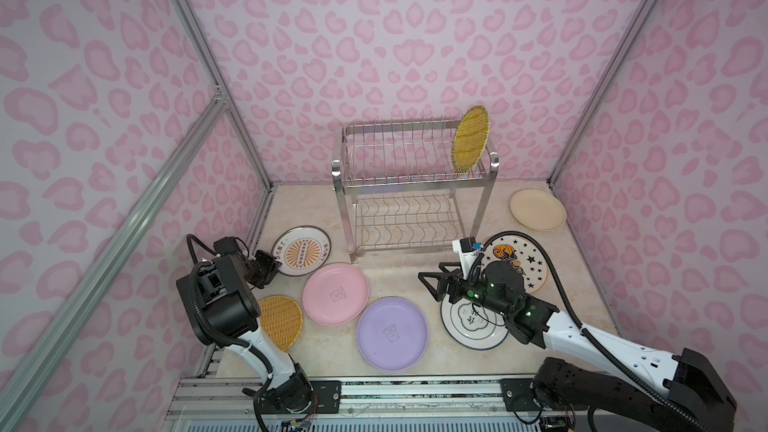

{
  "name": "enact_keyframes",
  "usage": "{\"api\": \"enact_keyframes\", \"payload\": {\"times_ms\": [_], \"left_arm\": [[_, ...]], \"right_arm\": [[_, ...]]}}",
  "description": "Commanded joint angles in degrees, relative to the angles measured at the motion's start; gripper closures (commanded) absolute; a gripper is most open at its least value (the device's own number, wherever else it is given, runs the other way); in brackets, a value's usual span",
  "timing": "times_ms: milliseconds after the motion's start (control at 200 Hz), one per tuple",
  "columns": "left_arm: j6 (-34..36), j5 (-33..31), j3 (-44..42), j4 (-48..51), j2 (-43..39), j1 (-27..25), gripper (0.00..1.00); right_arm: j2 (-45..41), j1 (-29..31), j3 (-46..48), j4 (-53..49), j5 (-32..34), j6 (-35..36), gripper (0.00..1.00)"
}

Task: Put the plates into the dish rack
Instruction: 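Grasp the white sunburst plate's rim with the left gripper, then lift the white sunburst plate upright with the left gripper toward the right gripper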

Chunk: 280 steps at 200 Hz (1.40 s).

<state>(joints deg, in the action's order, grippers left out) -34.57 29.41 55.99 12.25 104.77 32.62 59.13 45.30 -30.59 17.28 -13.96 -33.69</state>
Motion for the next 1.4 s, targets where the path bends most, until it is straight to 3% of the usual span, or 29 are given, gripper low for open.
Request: {"api": "enact_keyframes", "payload": {"times_ms": [0,100,205,355,705,1220,1395], "left_arm": [[-1.1,-1.8,0.4,1.9,0.6,-0.2,0.81],[-1.9,-1.1,0.4,1.6,1.0,-0.3,0.84],[-3.0,1.3,0.8,1.2,2.0,-0.3,0.95],[-4.4,1.8,-0.7,-0.6,-0.7,-0.3,0.96],[-7.8,-2.7,-8.0,-0.4,-18.7,-0.4,0.96],[-1.1,-6.8,-12.1,17.9,-44.9,-1.8,0.96],[3.2,-12.5,-11.7,27.9,-52.0,-4.0,0.96]], "right_arm": [[0.1,0.0,0.4,1.4,0.1,-0.2,0.01],[0.2,0.0,0.4,1.5,0.1,-0.2,0.01],[0.2,0.0,0.4,1.4,0.1,-0.2,0.01],[0.2,-0.1,0.4,1.0,0.5,-0.1,0.01],[0.4,-0.7,-0.1,0.5,0.5,-0.1,0.01],[2.3,-1.9,-2.3,-0.5,0.3,-2.2,0.01],[3.3,-3.0,-3.1,-1.1,-0.1,-3.0,0.01]]}}
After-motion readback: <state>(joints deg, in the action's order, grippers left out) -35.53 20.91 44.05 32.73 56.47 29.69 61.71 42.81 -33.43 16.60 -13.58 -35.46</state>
